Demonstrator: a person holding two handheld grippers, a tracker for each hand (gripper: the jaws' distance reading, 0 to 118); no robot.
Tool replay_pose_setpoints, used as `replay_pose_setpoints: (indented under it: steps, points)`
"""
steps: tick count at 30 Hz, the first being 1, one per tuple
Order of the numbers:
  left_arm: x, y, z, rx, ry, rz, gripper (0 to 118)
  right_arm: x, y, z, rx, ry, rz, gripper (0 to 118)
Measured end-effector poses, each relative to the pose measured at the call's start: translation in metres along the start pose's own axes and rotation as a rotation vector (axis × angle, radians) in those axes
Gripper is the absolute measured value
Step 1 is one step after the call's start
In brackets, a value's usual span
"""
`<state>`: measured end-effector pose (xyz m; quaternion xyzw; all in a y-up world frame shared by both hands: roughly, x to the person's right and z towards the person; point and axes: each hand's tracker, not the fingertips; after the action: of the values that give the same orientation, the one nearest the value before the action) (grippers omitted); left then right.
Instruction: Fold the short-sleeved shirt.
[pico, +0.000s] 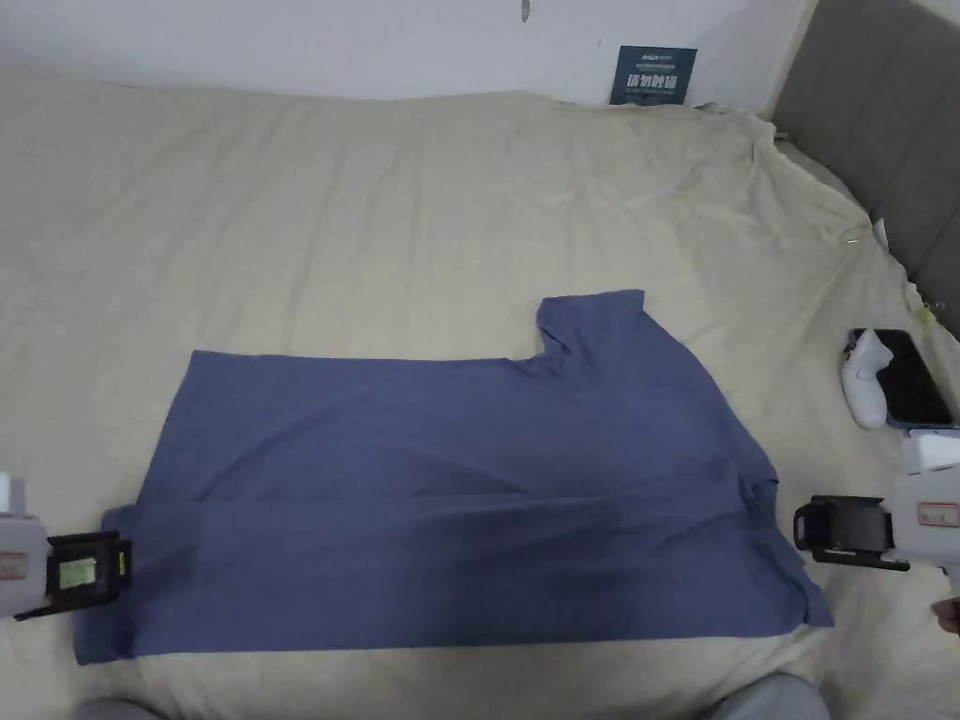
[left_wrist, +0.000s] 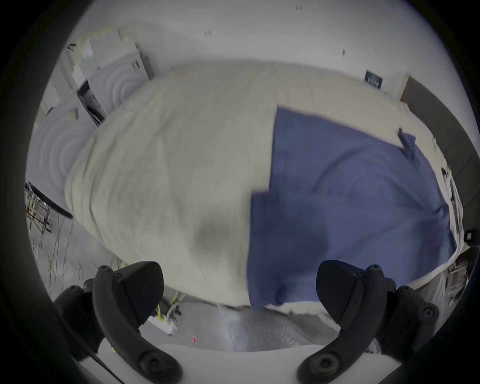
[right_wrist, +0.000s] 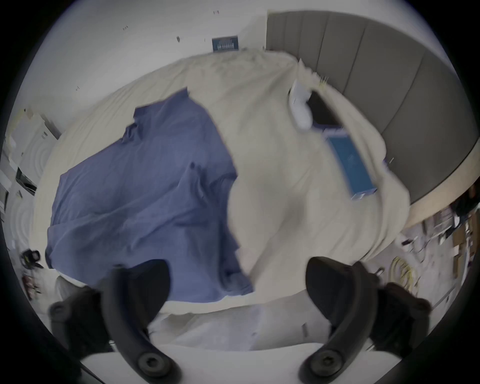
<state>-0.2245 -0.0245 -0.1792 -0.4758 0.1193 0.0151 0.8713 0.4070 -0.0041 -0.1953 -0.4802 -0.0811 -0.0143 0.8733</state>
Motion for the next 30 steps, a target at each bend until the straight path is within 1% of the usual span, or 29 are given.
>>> replay_pose_setpoints:
  steps: [1,3,5,8,10,11,12,14,15,16,18,19,20,21,22,23,24,25,26,27,28,30]
  points:
    - [-0.001,0.010,0.009,0.031,0.001,0.014,118,-0.004,0.009,0.018,0.047,-0.016,0.016,110]
    - [0.002,0.028,0.028,0.156,0.020,0.005,118,-0.009,0.024,0.041,0.142,-0.045,0.035,110]
    - [0.012,0.041,0.050,0.322,0.034,0.027,118,-0.017,0.034,0.069,0.319,-0.050,0.048,110]
    - [0.030,0.052,0.077,0.516,-0.004,0.057,118,-0.036,0.036,0.101,0.568,-0.030,0.022,109]
    - [0.043,0.052,0.088,0.631,-0.018,0.065,117,-0.049,0.032,0.112,0.679,-0.005,0.001,109]
    - [0.050,0.051,0.094,0.681,-0.025,0.058,115,-0.057,0.030,0.117,0.723,0.004,0.001,110]
    - [0.056,0.048,0.097,0.724,-0.030,0.050,111,-0.065,0.027,0.120,0.748,-0.010,-0.009,109]
    - [0.068,0.043,0.104,0.801,-0.027,0.023,91,-0.079,0.018,0.127,0.835,0.004,-0.046,107]
    - [0.073,0.041,0.106,0.818,-0.024,0.015,81,-0.084,0.014,0.130,0.867,0.026,-0.056,104]
    - [0.078,0.039,0.108,0.825,-0.029,0.016,68,-0.088,0.011,0.131,0.895,0.046,-0.071,95]
    - [0.085,0.036,0.112,0.827,-0.073,0.014,56,-0.095,0.005,0.134,0.937,0.077,-0.082,76]
    - [0.088,0.034,0.113,0.828,-0.087,0.013,44,-0.099,0.004,0.136,0.935,0.080,-0.078,63]
    - [0.091,0.031,0.115,0.842,-0.100,0.012,44,-0.102,0.002,0.137,0.944,0.086,-0.073,63]
    - [0.095,0.028,0.115,0.851,-0.101,0.008,40,-0.100,0.003,0.131,0.944,0.085,-0.076,59]
    - [0.098,0.027,0.115,0.857,-0.099,0.002,26,-0.101,0.003,0.131,0.945,0.088,-0.076,40]
    - [0.100,0.026,0.115,0.863,-0.104,0.000,16,-0.102,0.002,0.131,0.946,0.095,-0.076,25]
    - [0.101,0.025,0.115,0.863,-0.109,0.000,12,-0.102,0.002,0.130,0.945,0.097,-0.076,10]
    - [0.101,0.024,0.115,0.855,-0.127,-0.004,11,-0.103,0.002,0.127,0.940,0.093,-0.076,5]
    - [0.104,0.024,0.114,0.844,-0.133,-0.008,10,-0.102,0.001,0.125,0.932,0.101,-0.068,4]
    - [0.104,0.023,0.113,0.842,-0.137,-0.010,7,-0.102,0.002,0.124,0.923,0.101,-0.060,0]
    - [0.105,0.020,0.112,0.844,-0.131,-0.010,2,-0.101,0.001,0.123,0.919,0.099,-0.055,0]
    - [0.104,0.019,0.111,0.846,-0.120,-0.004,0,-0.103,-0.001,0.120,0.906,0.098,-0.041,0]
